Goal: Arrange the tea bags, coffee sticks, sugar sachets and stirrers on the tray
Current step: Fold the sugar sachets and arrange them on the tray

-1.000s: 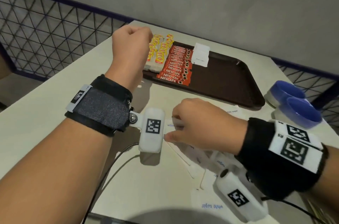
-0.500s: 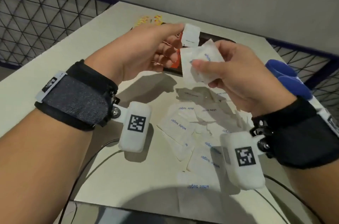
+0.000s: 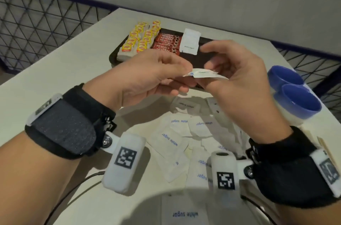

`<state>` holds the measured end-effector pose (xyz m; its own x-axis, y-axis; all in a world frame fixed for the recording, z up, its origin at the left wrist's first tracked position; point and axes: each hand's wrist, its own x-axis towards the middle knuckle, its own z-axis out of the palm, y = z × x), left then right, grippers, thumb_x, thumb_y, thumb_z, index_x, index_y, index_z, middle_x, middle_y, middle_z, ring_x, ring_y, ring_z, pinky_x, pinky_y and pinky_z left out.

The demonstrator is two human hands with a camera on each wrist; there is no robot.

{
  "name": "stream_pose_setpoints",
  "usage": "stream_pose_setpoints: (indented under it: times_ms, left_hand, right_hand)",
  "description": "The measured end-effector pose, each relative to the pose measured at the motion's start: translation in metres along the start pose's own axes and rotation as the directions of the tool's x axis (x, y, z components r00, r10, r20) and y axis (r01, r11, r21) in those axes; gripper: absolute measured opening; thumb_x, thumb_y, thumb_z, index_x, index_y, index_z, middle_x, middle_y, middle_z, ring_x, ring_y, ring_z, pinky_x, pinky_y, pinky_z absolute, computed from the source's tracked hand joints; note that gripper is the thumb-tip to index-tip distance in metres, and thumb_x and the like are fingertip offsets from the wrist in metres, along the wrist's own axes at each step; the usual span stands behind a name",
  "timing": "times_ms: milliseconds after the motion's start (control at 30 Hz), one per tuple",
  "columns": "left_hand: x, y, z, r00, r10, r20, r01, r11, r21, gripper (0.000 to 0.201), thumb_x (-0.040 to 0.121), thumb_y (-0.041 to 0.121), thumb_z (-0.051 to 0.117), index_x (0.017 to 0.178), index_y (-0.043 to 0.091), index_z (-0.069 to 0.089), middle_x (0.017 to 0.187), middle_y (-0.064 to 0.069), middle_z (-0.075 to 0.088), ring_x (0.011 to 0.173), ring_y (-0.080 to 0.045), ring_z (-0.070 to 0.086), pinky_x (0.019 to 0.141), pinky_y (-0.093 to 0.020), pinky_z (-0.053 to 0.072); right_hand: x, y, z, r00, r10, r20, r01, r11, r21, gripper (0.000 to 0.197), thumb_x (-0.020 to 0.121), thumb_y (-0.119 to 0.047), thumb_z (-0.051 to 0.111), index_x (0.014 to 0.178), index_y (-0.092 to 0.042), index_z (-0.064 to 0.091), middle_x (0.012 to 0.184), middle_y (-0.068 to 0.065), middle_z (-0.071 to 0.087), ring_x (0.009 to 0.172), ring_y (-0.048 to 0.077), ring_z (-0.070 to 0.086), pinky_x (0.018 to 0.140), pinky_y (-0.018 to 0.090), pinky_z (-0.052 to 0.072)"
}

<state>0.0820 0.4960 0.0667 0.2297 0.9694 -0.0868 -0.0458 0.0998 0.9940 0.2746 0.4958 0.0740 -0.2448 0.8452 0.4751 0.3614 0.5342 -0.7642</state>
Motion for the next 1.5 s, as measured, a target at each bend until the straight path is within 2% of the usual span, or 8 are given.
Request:
stream_pose_setpoints:
  times_ms: [67,167,333,600,733,1033,1300,1500]
  left_hand:
    - [0.0,-0.001,0.002,1.0,0.011,-0.019,-0.011,1.0,-0.028,0.023,0.087,0.017,0.074,0.109,0.011,0.071,0.095,-0.013,0.08,0.078,-0.021,0.075,0.062,-0.022,0.06]
    - [0.0,-0.001,0.003,0.997,0.021,-0.077,-0.028,0.995,-0.093,0.034,0.08,0.012,0.078,0.112,0.009,0.069,0.096,-0.014,0.08,0.08,-0.025,0.077,0.058,-0.021,0.059]
    - [0.005,0.0,-0.005,0.966,0.049,-0.253,-0.072,0.994,-0.081,0.028,0.084,-0.002,0.078,0.109,0.008,0.07,0.099,-0.014,0.08,0.073,-0.019,0.076,0.059,-0.025,0.061]
    - [-0.002,-0.003,0.004,0.995,0.099,-0.025,-0.099,0.995,-0.01,0.014,0.09,0.006,0.072,0.102,0.013,0.074,0.103,-0.013,0.079,0.094,-0.03,0.076,0.072,-0.033,0.063]
    - [-0.005,0.0,0.006,0.994,0.108,0.005,-0.107,0.991,-0.076,0.016,0.088,0.009,0.07,0.105,0.011,0.072,0.112,-0.013,0.078,0.097,-0.035,0.077,0.071,-0.034,0.064]
    - [-0.004,0.0,0.009,0.995,0.099,-0.01,-0.1,0.988,-0.117,0.027,0.099,-0.004,0.054,0.12,0.007,0.067,0.108,-0.015,0.078,0.092,-0.034,0.078,0.07,-0.035,0.066]
    - [-0.005,0.008,0.001,0.984,0.144,-0.108,-0.149,0.988,-0.036,0.022,0.076,0.023,0.077,0.094,0.011,0.075,0.097,-0.012,0.08,0.082,-0.027,0.079,0.077,-0.036,0.063]
    - [-0.002,0.002,0.004,0.97,0.172,-0.174,-0.177,0.984,-0.013,0.016,0.08,-0.004,0.078,0.087,0.009,0.073,0.089,-0.014,0.08,0.093,-0.031,0.078,0.082,-0.045,0.064]
  right_hand:
    - [-0.003,-0.003,-0.005,1.0,-0.028,0.0,0.028,0.999,-0.043,0.035,0.076,0.005,0.082,0.097,-0.02,0.069,0.091,0.002,0.066,0.083,0.014,0.063,0.073,0.028,0.056]
    - [-0.008,-0.007,-0.009,0.995,-0.088,0.049,0.094,0.986,-0.139,0.029,0.075,0.01,0.079,0.082,-0.017,0.07,0.095,0.001,0.064,0.086,0.009,0.063,0.072,0.02,0.054]
    - [-0.005,-0.006,-0.016,0.999,-0.029,0.044,0.024,0.995,0.098,0.025,0.079,0.006,0.079,0.085,-0.018,0.075,0.095,0.004,0.072,0.085,0.015,0.068,0.075,0.028,0.054]
    - [0.0,0.002,-0.021,0.968,0.243,0.069,-0.249,0.873,0.419,0.034,0.083,0.002,0.075,0.114,-0.011,0.072,0.096,0.002,0.079,0.078,0.008,0.072,0.062,0.016,0.052]
    - [0.001,0.007,-0.021,0.95,0.309,0.038,-0.291,0.841,0.456,0.034,0.083,-0.002,0.075,0.116,-0.01,0.071,0.105,0.006,0.079,0.1,0.021,0.074,0.078,0.031,0.057]
    - [-0.002,0.007,-0.01,0.921,0.346,0.177,-0.386,0.867,0.315,0.024,0.092,-0.015,0.07,0.116,-0.02,0.072,0.105,0.002,0.078,0.083,0.016,0.065,0.069,0.031,0.052]
    - [-0.001,0.01,-0.011,0.923,0.349,0.161,-0.384,0.856,0.345,0.022,0.084,-0.012,0.077,0.106,-0.014,0.074,0.096,0.008,0.077,0.072,0.017,0.061,0.062,0.029,0.053]
    - [-0.002,0.015,-0.007,0.924,0.336,0.18,-0.379,0.859,0.345,0.022,0.083,-0.009,0.08,0.104,-0.009,0.072,0.094,0.013,0.076,0.067,0.015,0.062,0.062,0.032,0.052]
